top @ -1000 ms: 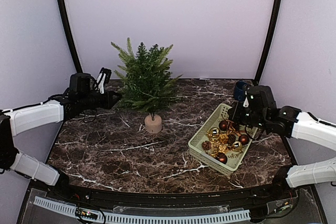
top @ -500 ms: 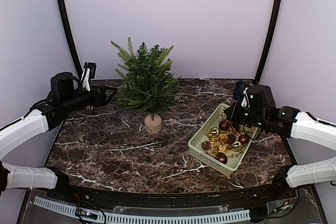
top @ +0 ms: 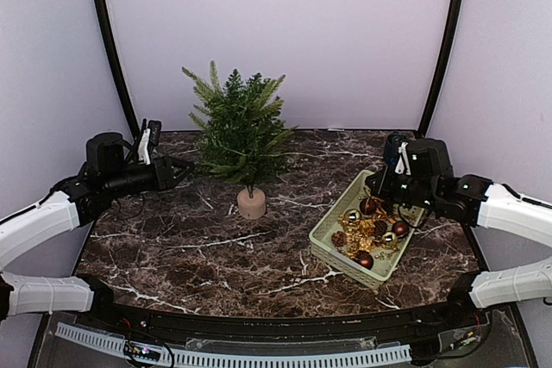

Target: Decorate the small christmas tree

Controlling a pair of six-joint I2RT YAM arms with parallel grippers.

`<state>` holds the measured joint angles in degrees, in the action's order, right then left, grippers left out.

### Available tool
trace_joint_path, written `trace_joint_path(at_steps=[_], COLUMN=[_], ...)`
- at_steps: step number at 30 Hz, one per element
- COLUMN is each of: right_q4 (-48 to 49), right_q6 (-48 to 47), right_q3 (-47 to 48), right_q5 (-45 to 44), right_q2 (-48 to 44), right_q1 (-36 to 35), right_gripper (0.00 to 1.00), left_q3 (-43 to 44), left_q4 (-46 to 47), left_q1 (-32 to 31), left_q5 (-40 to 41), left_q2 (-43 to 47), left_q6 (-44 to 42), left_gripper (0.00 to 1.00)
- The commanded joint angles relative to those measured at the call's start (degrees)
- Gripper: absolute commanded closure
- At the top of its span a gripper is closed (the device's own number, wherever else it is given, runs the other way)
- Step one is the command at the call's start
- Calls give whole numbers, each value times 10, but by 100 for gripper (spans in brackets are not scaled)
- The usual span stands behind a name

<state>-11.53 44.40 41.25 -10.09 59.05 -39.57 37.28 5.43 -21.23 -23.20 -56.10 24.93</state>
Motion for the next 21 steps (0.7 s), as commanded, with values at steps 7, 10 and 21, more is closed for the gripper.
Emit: trace_joint_path(at_steps=[7, 10, 21], right_q4=[20, 20, 17], right_q6=[-5, -4, -15], right_q3=[-13, -13, -10], right_q5=[5, 3, 12], right_q2=[-2, -1, 12], right_q1=[4, 4, 4], right_gripper=[100, 100, 100], left_q3=[-6, -10, -14], left_q4=[41, 52, 45], left_q1=[-5, -5, 0], left_q5=[-35, -41, 17], left_q2=[-33, -34, -39], left_q6=[22, 26, 29], left_gripper=[62, 73, 100])
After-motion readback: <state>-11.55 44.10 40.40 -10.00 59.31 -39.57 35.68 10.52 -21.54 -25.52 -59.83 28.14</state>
